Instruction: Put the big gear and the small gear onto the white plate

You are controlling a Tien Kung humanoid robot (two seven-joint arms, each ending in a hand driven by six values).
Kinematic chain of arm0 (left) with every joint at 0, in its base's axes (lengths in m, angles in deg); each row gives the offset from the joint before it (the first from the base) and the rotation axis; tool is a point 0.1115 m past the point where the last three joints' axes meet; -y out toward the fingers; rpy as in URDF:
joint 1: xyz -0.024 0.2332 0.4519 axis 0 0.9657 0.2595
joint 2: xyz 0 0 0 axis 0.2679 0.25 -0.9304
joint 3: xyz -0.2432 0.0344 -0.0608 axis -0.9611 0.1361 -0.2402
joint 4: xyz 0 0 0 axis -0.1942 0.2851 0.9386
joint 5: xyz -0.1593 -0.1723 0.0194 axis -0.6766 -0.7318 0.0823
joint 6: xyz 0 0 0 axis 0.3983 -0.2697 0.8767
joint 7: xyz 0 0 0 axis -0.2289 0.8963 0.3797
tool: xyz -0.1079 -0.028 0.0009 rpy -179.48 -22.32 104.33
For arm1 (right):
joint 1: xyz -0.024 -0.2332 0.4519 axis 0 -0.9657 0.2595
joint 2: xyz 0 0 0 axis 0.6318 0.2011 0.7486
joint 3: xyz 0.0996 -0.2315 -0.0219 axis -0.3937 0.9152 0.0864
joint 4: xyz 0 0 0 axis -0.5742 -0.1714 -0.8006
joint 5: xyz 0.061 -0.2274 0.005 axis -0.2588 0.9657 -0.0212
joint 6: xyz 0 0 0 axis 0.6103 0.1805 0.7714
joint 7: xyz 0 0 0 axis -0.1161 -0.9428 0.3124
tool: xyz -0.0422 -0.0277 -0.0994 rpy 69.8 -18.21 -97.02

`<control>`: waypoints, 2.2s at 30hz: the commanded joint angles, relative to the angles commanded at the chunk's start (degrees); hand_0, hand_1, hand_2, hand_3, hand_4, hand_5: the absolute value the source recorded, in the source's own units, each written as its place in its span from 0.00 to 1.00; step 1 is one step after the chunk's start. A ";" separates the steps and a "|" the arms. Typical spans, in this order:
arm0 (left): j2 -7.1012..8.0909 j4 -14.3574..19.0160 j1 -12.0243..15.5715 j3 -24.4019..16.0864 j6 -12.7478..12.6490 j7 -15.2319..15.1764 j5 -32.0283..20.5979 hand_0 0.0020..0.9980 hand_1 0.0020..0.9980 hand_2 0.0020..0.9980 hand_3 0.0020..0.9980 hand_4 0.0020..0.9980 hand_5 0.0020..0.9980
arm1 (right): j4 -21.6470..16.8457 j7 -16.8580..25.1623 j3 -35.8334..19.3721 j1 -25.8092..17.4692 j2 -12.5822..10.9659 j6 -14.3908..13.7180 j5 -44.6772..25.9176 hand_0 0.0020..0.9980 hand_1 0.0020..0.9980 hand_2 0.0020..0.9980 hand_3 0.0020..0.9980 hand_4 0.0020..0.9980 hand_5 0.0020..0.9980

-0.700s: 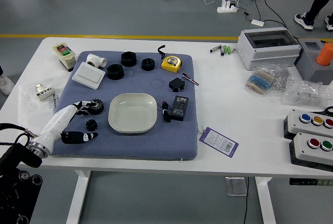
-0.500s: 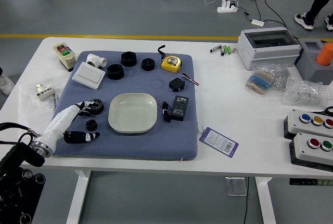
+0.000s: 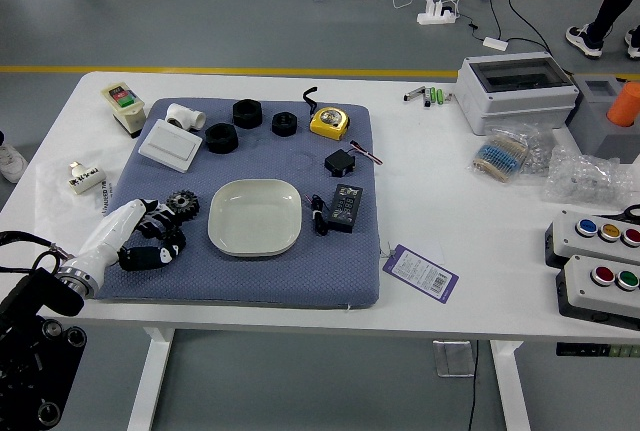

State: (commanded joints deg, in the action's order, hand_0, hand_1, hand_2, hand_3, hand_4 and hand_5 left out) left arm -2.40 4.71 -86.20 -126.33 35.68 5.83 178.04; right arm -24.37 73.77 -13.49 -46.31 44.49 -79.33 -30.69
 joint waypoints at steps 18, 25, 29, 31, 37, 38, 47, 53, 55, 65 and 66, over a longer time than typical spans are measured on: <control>1.41 5.01 0.78 0.55 0.70 -0.03 0.00 0.31 0.39 0.45 0.49 0.38 0.00 | 0.03 -0.03 0.77 -0.64 0.18 0.10 -0.35 0.69 0.72 0.75 0.57 0.80 0.68; 0.42 8.97 -0.57 4.54 -1.52 -3.37 -1.05 0.31 0.38 0.44 0.48 0.33 0.00 | 0.01 -0.03 0.65 -0.63 0.16 0.07 -0.28 0.70 0.72 0.75 0.57 0.80 0.69; -1.13 8.16 -1.93 5.66 -2.67 -5.31 -1.80 0.31 0.38 0.44 0.48 0.33 0.00 | -0.01 -0.04 0.37 -0.51 0.16 0.02 -0.19 0.70 0.72 0.75 0.57 0.80 0.69; -1.35 7.79 -2.40 6.35 -3.31 -5.91 -2.36 0.31 0.37 0.44 0.48 0.30 0.00 | -0.01 -0.02 0.27 -0.49 0.15 0.03 -0.23 0.69 0.72 0.75 0.57 0.80 0.68; -1.56 4.33 -4.95 10.45 -5.73 -7.98 -3.48 0.32 0.40 0.47 0.52 0.36 0.00 | -0.03 -0.04 0.06 -0.17 0.02 0.00 0.03 0.70 0.72 0.75 0.57 0.80 0.68; -1.56 3.45 -5.31 10.95 -5.75 -7.69 -2.66 0.32 0.40 0.47 0.52 0.36 0.00 | -0.02 -0.03 0.10 -0.10 0.01 0.01 0.00 0.70 0.72 0.75 0.57 0.80 0.68; -1.56 -3.25 -7.98 11.47 -6.16 -4.04 0.00 0.68 0.77 0.85 0.75 0.88 0.14 | -0.02 0.08 0.09 0.23 -0.08 -0.10 -0.04 0.70 0.72 0.75 0.57 0.80 0.68; -1.56 -3.65 -8.36 11.17 -6.55 -3.20 0.00 0.82 0.90 1.00 0.84 0.95 0.21 | -0.01 0.08 0.07 0.25 -0.08 -0.06 0.01 0.70 0.72 0.75 0.57 0.80 0.68; -1.56 -3.23 -8.41 11.28 -6.78 -3.59 0.00 0.87 0.93 1.00 0.87 0.96 0.22 | -0.01 0.07 0.08 0.28 -0.10 -0.03 0.10 0.70 0.72 0.75 0.57 0.80 0.68; -1.56 -0.12 -8.22 8.40 -7.75 -4.43 0.00 0.87 0.93 1.00 0.86 0.98 0.25 | 0.03 0.08 -0.09 0.29 -0.06 0.04 0.14 0.70 0.72 0.75 0.57 0.80 0.68; -1.56 -0.03 -8.48 8.02 -7.56 -4.31 0.00 0.87 0.93 1.00 0.86 0.98 0.25 | 0.04 0.08 -0.07 0.29 -0.05 0.07 0.10 0.70 0.72 0.75 0.57 0.80 0.68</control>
State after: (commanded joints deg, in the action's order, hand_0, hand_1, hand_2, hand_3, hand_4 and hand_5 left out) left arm -3.96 4.68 -94.68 -118.31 28.12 1.53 178.04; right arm -24.33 73.85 -13.56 -46.03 44.44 -79.27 -30.59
